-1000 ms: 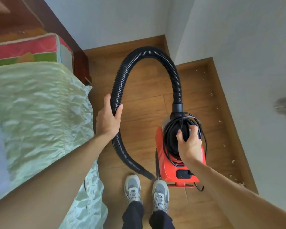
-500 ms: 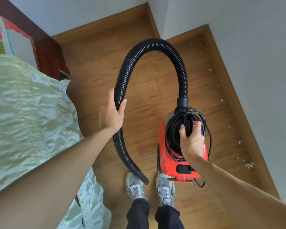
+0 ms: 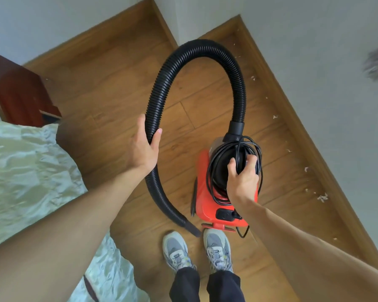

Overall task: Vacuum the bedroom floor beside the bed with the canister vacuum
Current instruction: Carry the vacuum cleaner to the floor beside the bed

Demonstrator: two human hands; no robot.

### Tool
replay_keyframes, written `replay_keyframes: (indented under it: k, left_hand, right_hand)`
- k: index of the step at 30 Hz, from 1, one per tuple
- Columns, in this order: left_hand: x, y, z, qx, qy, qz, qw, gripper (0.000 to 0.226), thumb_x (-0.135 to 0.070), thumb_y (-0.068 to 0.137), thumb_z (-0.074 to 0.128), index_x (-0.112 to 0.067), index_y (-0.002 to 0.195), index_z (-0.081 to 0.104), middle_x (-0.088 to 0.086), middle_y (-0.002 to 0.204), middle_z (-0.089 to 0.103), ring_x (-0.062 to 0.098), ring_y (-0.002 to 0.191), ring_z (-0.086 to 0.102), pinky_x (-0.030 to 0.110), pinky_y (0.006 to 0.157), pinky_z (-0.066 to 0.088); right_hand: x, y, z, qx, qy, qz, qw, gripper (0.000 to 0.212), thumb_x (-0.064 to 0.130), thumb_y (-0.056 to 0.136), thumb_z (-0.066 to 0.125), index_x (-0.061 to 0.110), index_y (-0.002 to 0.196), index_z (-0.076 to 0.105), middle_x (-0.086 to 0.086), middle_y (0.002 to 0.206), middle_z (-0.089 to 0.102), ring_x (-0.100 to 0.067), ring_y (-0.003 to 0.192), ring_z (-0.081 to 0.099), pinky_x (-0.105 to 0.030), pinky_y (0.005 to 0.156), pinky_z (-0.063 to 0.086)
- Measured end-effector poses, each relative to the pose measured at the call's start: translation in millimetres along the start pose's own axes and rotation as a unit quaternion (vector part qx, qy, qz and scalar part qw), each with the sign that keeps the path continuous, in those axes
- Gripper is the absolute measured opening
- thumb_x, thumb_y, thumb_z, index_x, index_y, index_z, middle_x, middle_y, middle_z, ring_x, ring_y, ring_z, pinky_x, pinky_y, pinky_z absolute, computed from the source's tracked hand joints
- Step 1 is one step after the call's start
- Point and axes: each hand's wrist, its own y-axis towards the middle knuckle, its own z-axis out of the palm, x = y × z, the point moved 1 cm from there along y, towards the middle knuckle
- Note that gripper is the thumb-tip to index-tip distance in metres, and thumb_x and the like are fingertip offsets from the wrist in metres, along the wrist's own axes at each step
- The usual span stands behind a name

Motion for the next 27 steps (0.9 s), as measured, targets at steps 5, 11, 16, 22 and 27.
replay_keyframes:
  k: [5,11,16,22,27]
  left_hand:
    - [-41,6,10,0.027,0.023,0.028,0.999,0.053,-0.038,0.103,0.047,-0.022,0.15,0.03,0.006,0.118,0.065,0.031,0.105,0.056,0.034,0.08,0.04]
    - [-85,13,27,0.051,0.04,0.073,0.995,0.057,-0.042,0.102,0.047,-0.027,0.152,0.026,0.008,0.115,0.066,0.033,0.107,0.055,0.036,0.079,0.042]
    - [-116,19,46,0.086,0.045,0.101,0.99,0.057,-0.041,0.102,0.048,-0.027,0.152,0.026,0.007,0.115,0.066,0.03,0.106,0.055,0.035,0.079,0.043]
    - [-121,26,64,0.141,0.084,0.148,0.975,0.057,-0.04,0.102,0.048,-0.025,0.152,0.026,0.01,0.121,0.065,0.034,0.106,0.057,0.035,0.079,0.043]
    - [-119,31,69,0.199,0.115,0.192,0.954,0.057,-0.041,0.102,0.047,-0.025,0.152,0.026,0.006,0.113,0.065,0.027,0.094,0.059,0.035,0.076,0.046]
  right_hand:
    - [-7,1,-21,-0.018,0.025,0.028,0.999,0.015,0.03,0.101,0.049,0.021,0.105,0.038,0.005,0.072,0.055,-0.012,0.065,0.051,-0.032,0.063,0.032]
    - [-17,-2,-47,-0.047,0.055,0.062,0.996,0.026,0.03,0.101,0.048,0.013,0.12,0.043,-0.003,0.067,0.057,-0.02,0.061,0.054,-0.035,0.061,0.037]
    - [-21,-8,-58,-0.082,0.078,0.099,0.989,0.031,0.029,0.101,0.049,0.014,0.129,0.043,0.0,0.069,0.059,-0.009,0.064,0.055,-0.032,0.062,0.032]
    - [-30,-18,-56,-0.131,0.093,0.153,0.975,0.024,0.028,0.101,0.049,0.012,0.119,0.044,-0.004,0.061,0.055,-0.015,0.056,0.052,-0.029,0.052,0.033]
    - [-36,-31,-45,-0.174,0.112,0.199,0.958,0.019,0.029,0.101,0.049,0.015,0.112,0.041,-0.003,0.062,0.054,-0.018,0.055,0.051,-0.033,0.053,0.037]
